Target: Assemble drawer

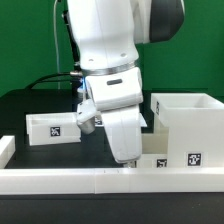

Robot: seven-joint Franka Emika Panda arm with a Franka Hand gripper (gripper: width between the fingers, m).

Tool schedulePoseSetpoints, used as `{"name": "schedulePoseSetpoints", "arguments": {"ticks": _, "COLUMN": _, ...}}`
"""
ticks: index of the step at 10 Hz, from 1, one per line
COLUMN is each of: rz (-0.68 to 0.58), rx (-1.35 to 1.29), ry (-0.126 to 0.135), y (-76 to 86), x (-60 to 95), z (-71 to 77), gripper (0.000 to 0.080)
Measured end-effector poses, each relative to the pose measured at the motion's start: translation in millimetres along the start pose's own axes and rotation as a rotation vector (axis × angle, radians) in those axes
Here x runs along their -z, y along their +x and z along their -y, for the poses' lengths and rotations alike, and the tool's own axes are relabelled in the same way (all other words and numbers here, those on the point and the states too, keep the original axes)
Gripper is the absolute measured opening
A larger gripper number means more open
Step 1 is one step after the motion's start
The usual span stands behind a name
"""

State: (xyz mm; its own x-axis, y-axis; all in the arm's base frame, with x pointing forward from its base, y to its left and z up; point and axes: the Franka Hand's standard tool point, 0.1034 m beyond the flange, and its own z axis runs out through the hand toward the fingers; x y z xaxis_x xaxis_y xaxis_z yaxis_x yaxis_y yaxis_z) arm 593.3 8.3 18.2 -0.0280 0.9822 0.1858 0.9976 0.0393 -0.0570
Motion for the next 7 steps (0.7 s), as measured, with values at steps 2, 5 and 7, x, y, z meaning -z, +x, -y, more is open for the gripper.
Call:
{"name": "schedulePoseSetpoints", "arguments": {"ticks": 2, "rz": 0.004, "rx": 0.035, "ry": 0.003, "y": 11.9, "x": -1.5, "z": -0.5, "gripper": 0.0648}}
{"name": "schedulePoseSetpoints", "arguments": {"ticks": 5, "rz": 0.004, "rx": 0.031, "ry": 0.003, "y": 10.3, "x": -1.5, "z": -0.3, "gripper": 0.0648}}
{"name": "schedulePoseSetpoints", "arguments": {"ticks": 7, "rz": 0.001, "rx": 0.027, "ry": 0.008, "y": 17.6, "x": -4.2, "z": 0.4, "gripper": 0.0648}}
